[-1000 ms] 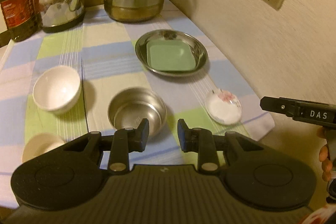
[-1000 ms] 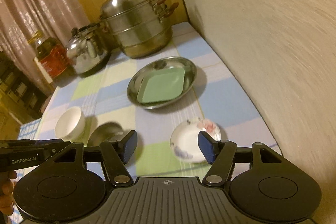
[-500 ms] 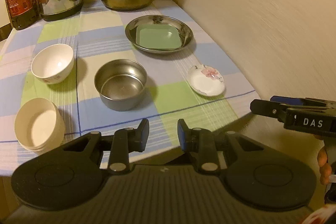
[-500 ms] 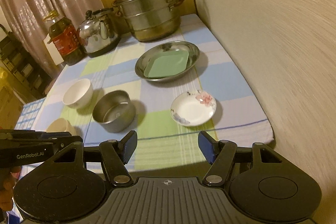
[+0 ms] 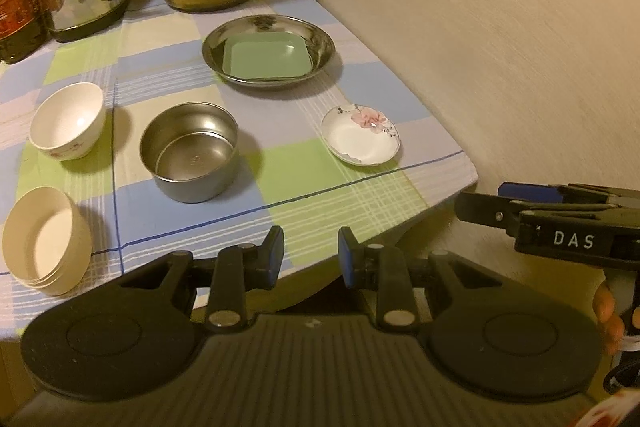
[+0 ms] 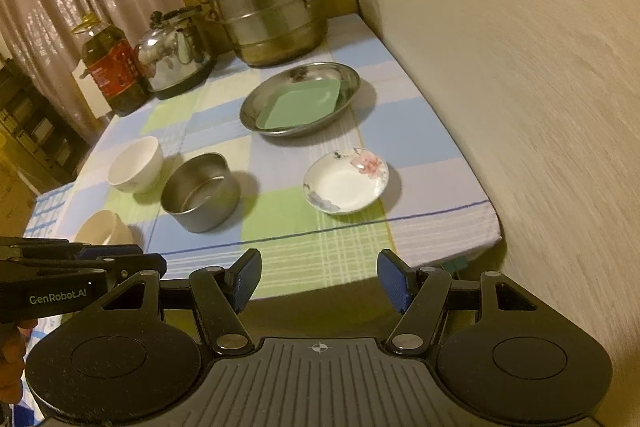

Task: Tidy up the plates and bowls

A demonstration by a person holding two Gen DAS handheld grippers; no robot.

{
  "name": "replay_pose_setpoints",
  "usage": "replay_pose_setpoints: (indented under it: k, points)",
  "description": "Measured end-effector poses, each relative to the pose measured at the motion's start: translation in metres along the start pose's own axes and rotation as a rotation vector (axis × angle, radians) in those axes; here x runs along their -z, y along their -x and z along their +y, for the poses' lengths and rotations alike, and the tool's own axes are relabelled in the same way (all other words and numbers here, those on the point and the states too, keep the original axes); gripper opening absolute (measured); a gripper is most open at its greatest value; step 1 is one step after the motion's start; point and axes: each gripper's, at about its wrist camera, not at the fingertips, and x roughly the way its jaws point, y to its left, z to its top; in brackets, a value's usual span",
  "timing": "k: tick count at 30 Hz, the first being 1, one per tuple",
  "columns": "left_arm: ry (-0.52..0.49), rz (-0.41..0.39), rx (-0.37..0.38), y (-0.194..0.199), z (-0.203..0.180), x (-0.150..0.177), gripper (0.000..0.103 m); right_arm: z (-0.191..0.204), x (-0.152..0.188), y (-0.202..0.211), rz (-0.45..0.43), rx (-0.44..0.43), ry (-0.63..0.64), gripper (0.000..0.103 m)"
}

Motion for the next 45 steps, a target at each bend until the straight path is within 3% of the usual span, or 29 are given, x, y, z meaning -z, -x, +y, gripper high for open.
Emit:
replay_pose_setpoints:
  k: [10, 25, 33, 41, 45]
  points:
    - [-0.067, 0.035, 0.069, -0.037, -0.004, -0.021, 0.026, -0.012, -0.009, -0.024, 0.024, 0.066, -0.046, 0.064]
    - [-0.130, 0.108, 0.131, -0.122, -0.003, -0.070, 0.026, -0.033, -0.034, -0.079, 0.011, 0.135, -0.113, 0.063]
    - [-0.124, 0.162, 0.172, -0.166, -0.003, -0.089, 0.025, -0.045, -0.043, -0.110, 0.012, 0.137, -0.159, 0.047]
    - [-0.132, 0.209, 0.173, -0.198, 0.001, -0.103, 0.025, -0.051, -0.050, -0.137, 0.025, 0.162, -0.196, 0.041]
    - [-0.135, 0.230, 0.171, -0.208, 0.002, -0.105, 0.025, -0.055, -0.053, -0.148, 0.037, 0.166, -0.214, 0.031]
